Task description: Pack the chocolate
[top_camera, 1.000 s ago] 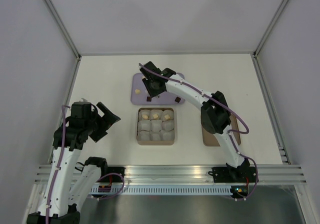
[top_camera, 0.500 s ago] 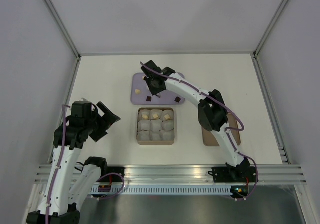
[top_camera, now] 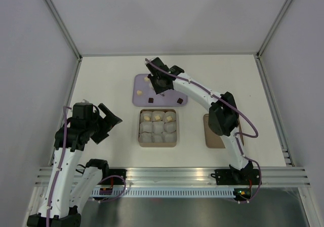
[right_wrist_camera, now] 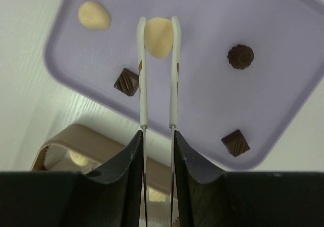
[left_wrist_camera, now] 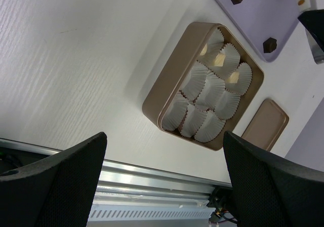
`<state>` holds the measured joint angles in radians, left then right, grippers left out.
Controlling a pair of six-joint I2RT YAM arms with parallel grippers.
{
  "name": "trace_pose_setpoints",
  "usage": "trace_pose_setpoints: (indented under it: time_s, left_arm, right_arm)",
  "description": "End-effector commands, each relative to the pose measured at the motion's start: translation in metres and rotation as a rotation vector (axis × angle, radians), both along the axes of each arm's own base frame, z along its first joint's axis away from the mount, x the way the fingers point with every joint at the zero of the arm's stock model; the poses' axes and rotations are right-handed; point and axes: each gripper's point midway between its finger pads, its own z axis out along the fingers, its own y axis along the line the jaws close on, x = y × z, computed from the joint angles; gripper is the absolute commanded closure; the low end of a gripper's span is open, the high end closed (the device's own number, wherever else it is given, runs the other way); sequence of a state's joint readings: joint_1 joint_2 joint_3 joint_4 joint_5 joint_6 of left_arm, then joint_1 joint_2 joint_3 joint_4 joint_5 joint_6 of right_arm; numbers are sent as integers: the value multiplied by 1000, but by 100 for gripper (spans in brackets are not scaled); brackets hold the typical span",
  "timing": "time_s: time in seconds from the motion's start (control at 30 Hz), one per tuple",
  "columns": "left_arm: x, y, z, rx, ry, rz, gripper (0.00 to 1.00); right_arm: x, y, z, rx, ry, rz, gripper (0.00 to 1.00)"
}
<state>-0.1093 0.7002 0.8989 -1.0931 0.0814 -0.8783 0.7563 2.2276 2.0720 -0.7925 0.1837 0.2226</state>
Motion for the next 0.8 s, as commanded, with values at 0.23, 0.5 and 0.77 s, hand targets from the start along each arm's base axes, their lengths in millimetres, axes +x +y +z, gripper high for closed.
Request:
trace_pose_setpoints:
  time_s: [0.23, 0.5, 0.77]
  left_arm:
    - [-1, -8, 1, -46, 8, -6, 0]
    - [-2, -10, -5, -46, 49, -19, 0]
    - [-9, -14, -16, -69, 108, -34, 0]
  right_arm:
    - [-40, -23, 81, 146, -46, -17, 80]
    - [-63, -42, 82, 140, -5, -42, 80]
    - [-108, -53, 96, 171, 50, 23, 80]
